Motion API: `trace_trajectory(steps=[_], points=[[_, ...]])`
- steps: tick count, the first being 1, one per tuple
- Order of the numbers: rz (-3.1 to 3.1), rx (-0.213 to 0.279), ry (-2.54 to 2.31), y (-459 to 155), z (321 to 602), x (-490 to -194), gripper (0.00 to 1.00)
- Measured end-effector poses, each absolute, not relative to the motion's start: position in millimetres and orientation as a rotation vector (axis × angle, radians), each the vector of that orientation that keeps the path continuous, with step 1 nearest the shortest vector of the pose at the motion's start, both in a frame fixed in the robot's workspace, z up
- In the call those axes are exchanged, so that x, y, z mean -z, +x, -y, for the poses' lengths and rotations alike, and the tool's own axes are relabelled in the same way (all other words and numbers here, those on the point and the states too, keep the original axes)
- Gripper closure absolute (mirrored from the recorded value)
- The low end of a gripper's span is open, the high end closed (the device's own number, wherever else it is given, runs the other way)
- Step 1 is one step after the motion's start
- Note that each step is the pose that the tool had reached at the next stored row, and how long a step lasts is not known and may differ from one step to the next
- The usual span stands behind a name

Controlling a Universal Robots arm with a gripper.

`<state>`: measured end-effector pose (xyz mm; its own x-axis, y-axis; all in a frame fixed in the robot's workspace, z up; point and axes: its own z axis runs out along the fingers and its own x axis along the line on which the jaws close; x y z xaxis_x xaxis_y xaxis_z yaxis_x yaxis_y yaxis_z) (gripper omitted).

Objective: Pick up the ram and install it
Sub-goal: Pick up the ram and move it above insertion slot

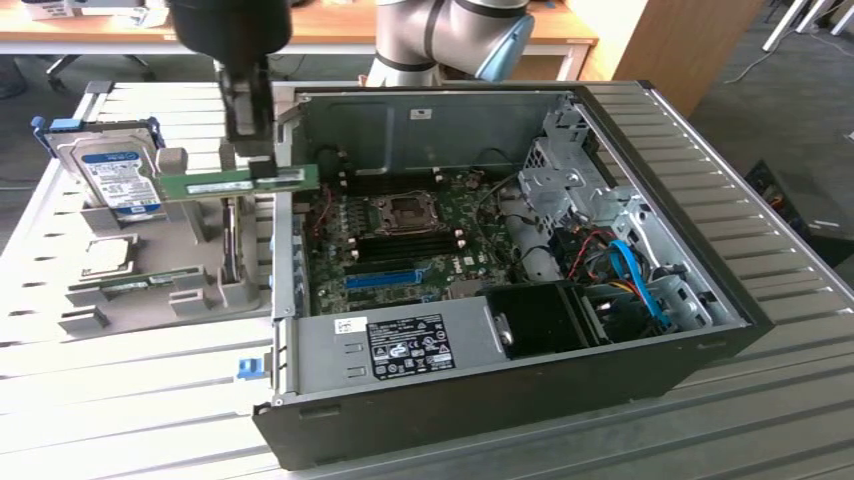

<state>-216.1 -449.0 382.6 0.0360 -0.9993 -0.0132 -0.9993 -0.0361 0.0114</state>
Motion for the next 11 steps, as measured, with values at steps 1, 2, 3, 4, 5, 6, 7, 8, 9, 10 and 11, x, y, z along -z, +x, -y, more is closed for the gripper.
trace_trajectory(steps=[1,2,3,4,5,6,7,8,9,10,11], points=[[-2.180,-0.027,-2.261,-213.0,449.0,-382.6,0.88],[-2.180,-0.027,-2.261,-209.7,449.0,-382.6,0.88],[-2.180,-0.027,-2.261,-206.2,449.0,-382.6,0.88],[-2.180,-0.028,-2.260,-202.8,449.0,-382.6,0.88],[-2.180,-0.028,-2.260,-199.5,449.0,-382.6,0.88],[-2.180,-0.027,-2.261,-195.5,449.0,-382.7,0.88],[-2.180,-0.027,-2.261,-191.2,449.0,-382.7,0.88],[-2.180,-0.027,-2.261,-187.4,449.0,-382.7,0.88],[-2.180,-0.027,-2.260,-183.9,449.0,-382.6,0.88],[-2.180,-0.027,-2.260,-180.1,449.0,-382.6,0.88],[-2.180,-0.027,-2.260,-176.5,449.0,-382.6,0.88]])
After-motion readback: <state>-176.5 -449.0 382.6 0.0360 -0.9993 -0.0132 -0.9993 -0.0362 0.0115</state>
